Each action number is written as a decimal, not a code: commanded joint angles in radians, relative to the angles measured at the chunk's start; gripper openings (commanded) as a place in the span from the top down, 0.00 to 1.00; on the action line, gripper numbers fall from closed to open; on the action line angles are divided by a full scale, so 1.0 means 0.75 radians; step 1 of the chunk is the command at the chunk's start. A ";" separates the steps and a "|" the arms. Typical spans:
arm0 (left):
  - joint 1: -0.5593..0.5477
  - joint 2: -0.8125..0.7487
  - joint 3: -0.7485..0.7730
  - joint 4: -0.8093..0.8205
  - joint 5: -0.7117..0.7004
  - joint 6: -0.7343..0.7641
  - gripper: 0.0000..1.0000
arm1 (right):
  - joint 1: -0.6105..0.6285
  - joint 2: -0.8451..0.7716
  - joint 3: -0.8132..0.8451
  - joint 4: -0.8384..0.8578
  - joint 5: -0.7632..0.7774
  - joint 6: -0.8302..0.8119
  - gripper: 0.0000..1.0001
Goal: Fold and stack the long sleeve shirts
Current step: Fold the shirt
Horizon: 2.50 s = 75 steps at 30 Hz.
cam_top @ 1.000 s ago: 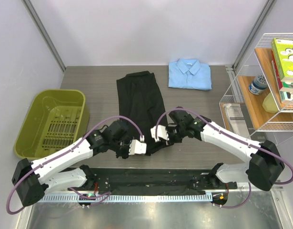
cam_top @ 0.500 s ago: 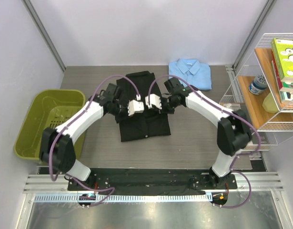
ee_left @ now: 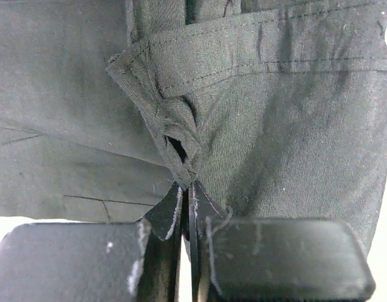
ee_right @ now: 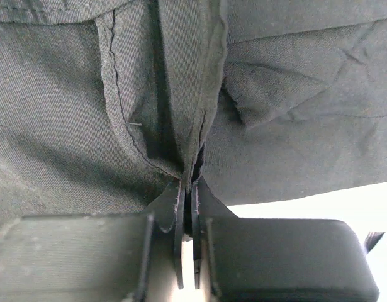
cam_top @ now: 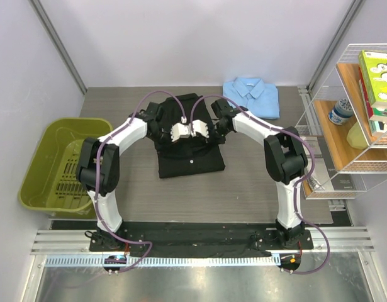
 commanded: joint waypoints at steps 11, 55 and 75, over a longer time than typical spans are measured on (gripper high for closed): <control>0.076 0.107 0.315 0.021 -0.180 -0.238 0.65 | -0.071 -0.011 0.297 0.084 0.193 0.332 0.35; 0.154 0.068 -0.476 0.422 0.456 -1.573 0.27 | -0.153 0.398 -0.002 -0.311 -0.804 1.251 0.24; 0.141 -0.404 -0.709 0.645 0.538 -1.754 0.00 | -0.038 0.011 -0.110 -0.063 -0.828 1.515 0.00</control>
